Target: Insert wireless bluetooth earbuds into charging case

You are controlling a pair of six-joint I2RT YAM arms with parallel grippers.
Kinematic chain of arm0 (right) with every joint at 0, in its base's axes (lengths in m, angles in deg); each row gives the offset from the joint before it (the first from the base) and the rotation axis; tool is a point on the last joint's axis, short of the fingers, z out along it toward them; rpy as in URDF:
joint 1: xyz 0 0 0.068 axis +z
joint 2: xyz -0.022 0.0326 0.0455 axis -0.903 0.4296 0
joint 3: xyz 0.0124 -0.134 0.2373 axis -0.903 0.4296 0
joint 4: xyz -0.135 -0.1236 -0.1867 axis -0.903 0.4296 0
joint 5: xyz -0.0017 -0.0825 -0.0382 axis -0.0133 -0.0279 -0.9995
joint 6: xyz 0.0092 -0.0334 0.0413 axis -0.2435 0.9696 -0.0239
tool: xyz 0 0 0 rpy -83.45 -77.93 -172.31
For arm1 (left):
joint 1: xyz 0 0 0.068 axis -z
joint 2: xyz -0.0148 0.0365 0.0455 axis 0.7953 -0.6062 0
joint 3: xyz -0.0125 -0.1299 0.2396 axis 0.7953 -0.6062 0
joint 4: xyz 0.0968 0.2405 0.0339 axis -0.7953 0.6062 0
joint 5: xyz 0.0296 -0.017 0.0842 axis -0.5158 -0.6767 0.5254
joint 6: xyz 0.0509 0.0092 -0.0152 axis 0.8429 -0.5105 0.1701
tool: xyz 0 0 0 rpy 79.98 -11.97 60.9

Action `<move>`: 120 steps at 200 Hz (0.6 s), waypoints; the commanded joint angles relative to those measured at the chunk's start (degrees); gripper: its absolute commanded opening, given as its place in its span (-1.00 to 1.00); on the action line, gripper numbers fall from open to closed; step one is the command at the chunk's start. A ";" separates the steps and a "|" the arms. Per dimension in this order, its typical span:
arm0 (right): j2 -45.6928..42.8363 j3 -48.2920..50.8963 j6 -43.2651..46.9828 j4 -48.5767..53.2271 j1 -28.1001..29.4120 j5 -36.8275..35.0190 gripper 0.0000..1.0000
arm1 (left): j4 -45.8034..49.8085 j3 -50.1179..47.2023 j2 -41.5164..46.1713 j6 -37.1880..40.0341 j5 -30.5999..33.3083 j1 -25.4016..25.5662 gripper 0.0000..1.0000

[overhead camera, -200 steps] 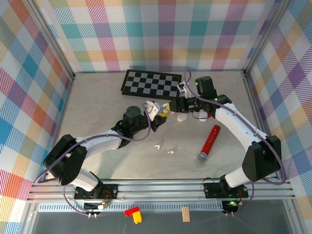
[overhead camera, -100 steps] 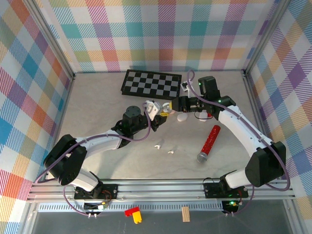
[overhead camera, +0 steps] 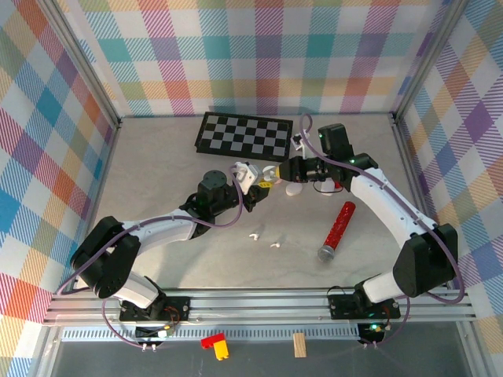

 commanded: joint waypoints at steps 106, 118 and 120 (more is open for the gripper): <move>3.56 -5.33 3.92 3.44 1.52 1.21 -0.62 | -1.33 1.95 0.28 0.78 -2.53 0.99 -1.00; 2.73 -5.15 3.89 3.37 1.52 0.76 -0.62 | -1.85 1.57 0.20 0.72 -1.67 0.96 -1.00; 2.51 -5.11 3.89 3.30 1.52 0.61 -0.62 | -1.96 1.53 0.20 0.73 -1.54 0.95 -1.00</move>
